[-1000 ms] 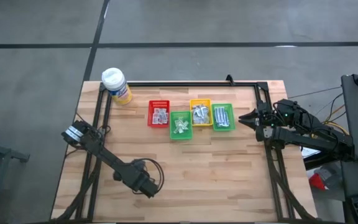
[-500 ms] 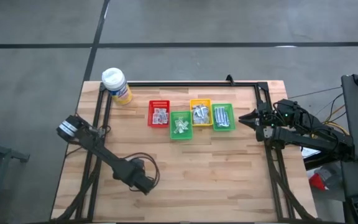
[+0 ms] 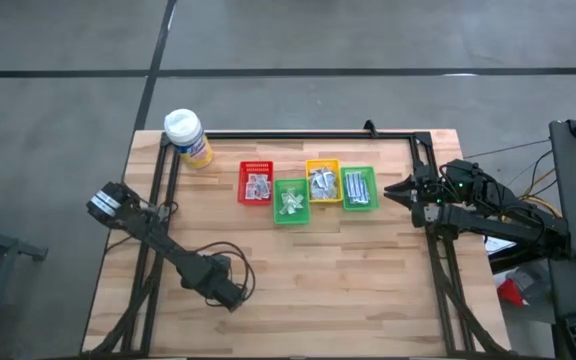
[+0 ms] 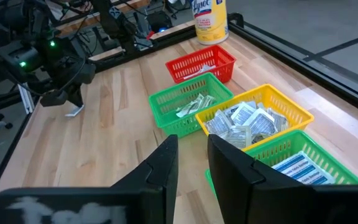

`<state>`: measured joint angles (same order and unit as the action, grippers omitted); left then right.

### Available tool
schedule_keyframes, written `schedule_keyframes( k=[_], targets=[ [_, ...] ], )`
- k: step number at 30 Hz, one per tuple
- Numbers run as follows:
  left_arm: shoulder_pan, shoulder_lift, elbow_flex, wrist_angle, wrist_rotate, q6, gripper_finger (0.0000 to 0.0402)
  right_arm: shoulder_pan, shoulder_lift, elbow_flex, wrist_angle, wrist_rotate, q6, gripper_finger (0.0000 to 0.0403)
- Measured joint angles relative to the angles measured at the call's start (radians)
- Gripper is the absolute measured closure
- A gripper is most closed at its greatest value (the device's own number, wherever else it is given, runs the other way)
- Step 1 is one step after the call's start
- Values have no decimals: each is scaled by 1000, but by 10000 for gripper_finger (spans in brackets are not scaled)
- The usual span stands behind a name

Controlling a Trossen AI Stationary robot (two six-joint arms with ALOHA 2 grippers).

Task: Pick & Place First Aid Supplies
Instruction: Put the ointment pack into the red basket

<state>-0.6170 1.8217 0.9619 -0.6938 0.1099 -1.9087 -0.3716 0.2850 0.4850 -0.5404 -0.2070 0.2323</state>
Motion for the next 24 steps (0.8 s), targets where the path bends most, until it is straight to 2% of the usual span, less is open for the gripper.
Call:
schedule_keyframes(
  k=[7,12,16,21,24],
  targets=[
    [0,-6,23,-36,-7,27,401,0,0,0,0,4,0,323],
    [-3,-86,35,-82,-48,24,401,0,0,0,1,65,0,332],
    [2,-157,25,-172,-172,19,401,0,0,0,1,107,-1,335],
    [-2,-237,29,-218,-300,-1,401,0,0,-1,1,107,0,328],
    [2,-272,31,-227,-418,-16,401,0,0,-1,1,107,-1,323]
  ],
)
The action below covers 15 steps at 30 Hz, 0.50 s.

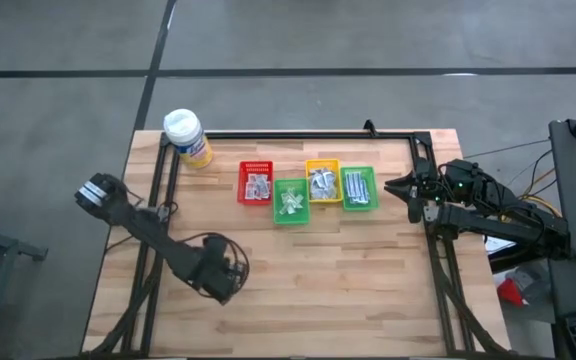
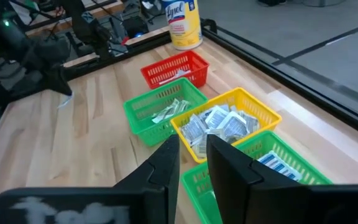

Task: Pick & Place First Aid Supplies
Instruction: Put the ointment pack into the red basket

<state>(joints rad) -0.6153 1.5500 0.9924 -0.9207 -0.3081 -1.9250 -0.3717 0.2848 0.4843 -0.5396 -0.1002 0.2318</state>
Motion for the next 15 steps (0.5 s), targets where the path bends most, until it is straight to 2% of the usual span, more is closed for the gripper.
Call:
schedule_keyframes(
  k=[3,10,15],
  targets=[
    [-1,-33,0,-7,-112,-10,401,0,0,0,0,0,0,319],
    [18,-109,0,-8,-457,-9,401,0,0,0,0,0,0,318],
    [75,-158,0,-12,-584,49,401,0,0,0,0,0,0,327]
  ],
)
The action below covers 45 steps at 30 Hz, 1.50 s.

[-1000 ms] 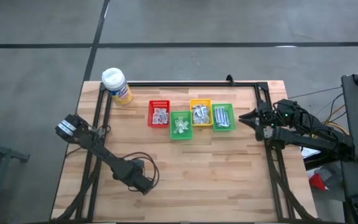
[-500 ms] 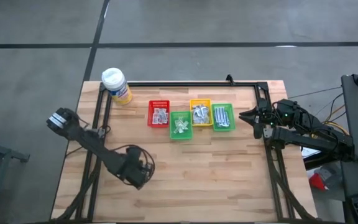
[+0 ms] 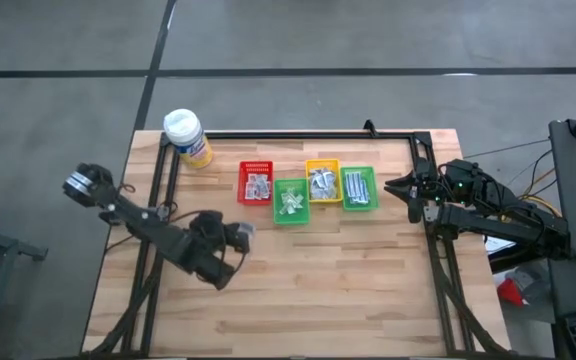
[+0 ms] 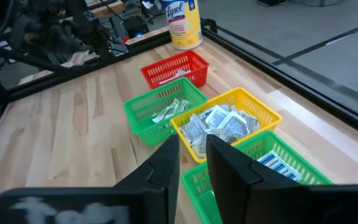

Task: Pick & Place First Aid Supplies
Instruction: Put the ointment pack into the red basket

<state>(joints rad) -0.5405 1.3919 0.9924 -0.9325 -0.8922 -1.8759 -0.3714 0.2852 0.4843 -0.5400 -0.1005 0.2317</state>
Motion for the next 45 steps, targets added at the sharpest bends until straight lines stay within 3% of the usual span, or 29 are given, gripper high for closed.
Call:
schedule_keyframes(
  k=[7,15,20,29,37,45],
  targets=[
    [155,-32,10,2,-135,118,401,0,0,0,0,0,0,335],
    [390,-34,60,83,-130,476,401,0,0,0,0,0,1,323],
    [536,-34,103,156,-57,806,401,0,0,0,0,0,2,318],
    [770,-34,154,235,170,1282,401,0,0,0,0,0,-3,324],
    [906,-34,155,288,344,1545,401,0,0,0,0,0,-3,335],
    [975,-28,154,295,518,1781,401,0,0,0,0,0,-4,325]
  ],
)
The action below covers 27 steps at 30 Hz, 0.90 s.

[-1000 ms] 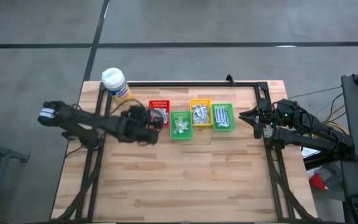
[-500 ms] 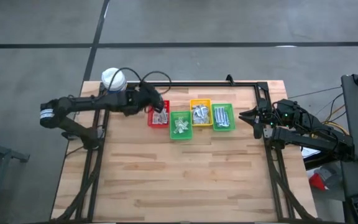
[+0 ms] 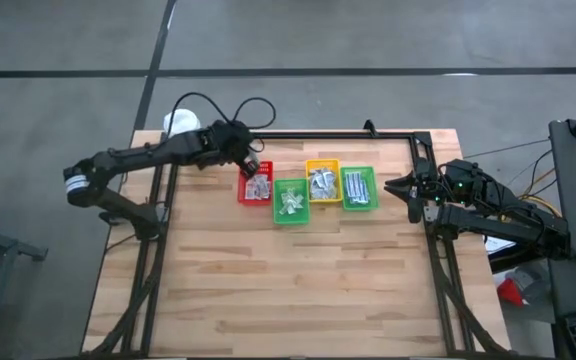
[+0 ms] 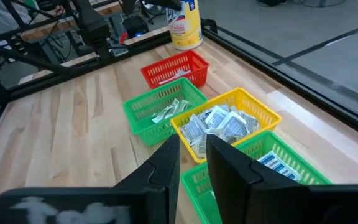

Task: Pick & Place First Aid Supplies
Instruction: Put the ointment pack into the red basket

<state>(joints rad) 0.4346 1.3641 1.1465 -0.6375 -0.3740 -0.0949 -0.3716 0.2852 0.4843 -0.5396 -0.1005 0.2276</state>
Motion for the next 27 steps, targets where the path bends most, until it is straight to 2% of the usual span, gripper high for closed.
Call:
schedule_keyframes(
  k=[10,15,27],
  targets=[
    [43,91,7,1,237,275,401,0,0,0,0,0,0,317],
    [64,159,7,-3,351,346,401,0,0,0,0,0,0,325],
    [79,319,7,-19,386,402,401,0,0,0,0,0,0,330]
  ],
)
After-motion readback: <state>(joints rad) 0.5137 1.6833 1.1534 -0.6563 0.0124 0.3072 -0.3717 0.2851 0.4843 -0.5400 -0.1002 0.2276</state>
